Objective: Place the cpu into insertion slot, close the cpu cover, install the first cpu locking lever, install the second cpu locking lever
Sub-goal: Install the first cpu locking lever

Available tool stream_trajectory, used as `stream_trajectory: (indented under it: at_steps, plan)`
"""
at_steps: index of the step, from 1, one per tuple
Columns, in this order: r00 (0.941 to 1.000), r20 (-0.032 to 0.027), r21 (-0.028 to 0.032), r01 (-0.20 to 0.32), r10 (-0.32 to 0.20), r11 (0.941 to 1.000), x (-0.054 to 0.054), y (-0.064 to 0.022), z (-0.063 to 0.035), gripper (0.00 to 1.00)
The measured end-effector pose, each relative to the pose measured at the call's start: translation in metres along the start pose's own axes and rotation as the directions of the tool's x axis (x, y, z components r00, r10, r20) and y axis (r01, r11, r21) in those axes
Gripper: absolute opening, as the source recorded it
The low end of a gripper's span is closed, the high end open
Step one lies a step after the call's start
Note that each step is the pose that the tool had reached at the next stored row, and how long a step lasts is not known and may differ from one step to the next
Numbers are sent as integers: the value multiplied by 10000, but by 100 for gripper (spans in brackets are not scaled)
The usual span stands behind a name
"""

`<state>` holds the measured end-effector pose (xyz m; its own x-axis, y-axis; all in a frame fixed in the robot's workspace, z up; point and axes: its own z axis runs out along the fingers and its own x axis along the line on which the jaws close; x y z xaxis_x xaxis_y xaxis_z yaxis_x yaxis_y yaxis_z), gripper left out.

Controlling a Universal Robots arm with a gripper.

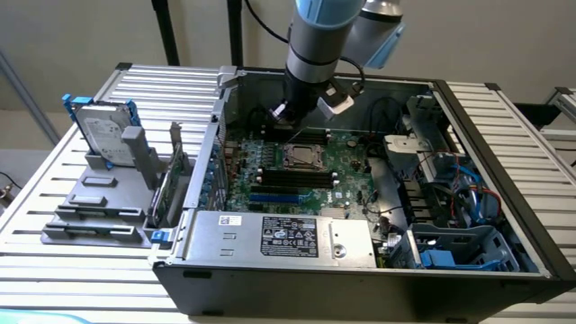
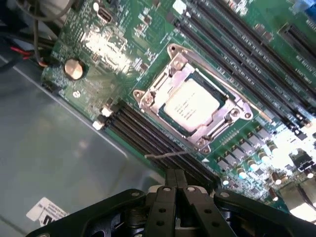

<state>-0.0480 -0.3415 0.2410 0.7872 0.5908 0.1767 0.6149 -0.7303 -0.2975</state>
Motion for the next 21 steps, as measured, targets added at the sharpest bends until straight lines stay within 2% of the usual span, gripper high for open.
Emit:
stream_trajectory:
  at_steps: [1, 2, 11, 13, 15, 16, 18, 19, 20, 21]
  plan:
    - [10000, 14, -35, 3, -3, 10000, 0, 1, 3, 11]
    - [10000, 19, -43, 8, -8, 10000, -1, 3, 7, 11]
    - [10000, 37, -43, 55, -55, 10000, -69, -8, 103, 11]
    - [10000, 60, -66, 63, -62, 10000, -73, -7, 113, 11]
    - [10000, 58, -88, 70, -69, 9999, -74, -5, 116, 11]
    - [10000, 42, -106, 76, -75, 9999, -73, -7, 120, 11]
    - [9999, -34, -208, 119, -120, 9997, -80, -15, 135, 11]
    - [9999, -50, -252, 132, -134, 9996, -84, -22, 144, 11]
    - [9999, -48, -289, 143, -145, 9995, -89, -29, 156, 11]
    - [9999, -21, -323, 153, -154, 9994, -91, -35, 164, 11]
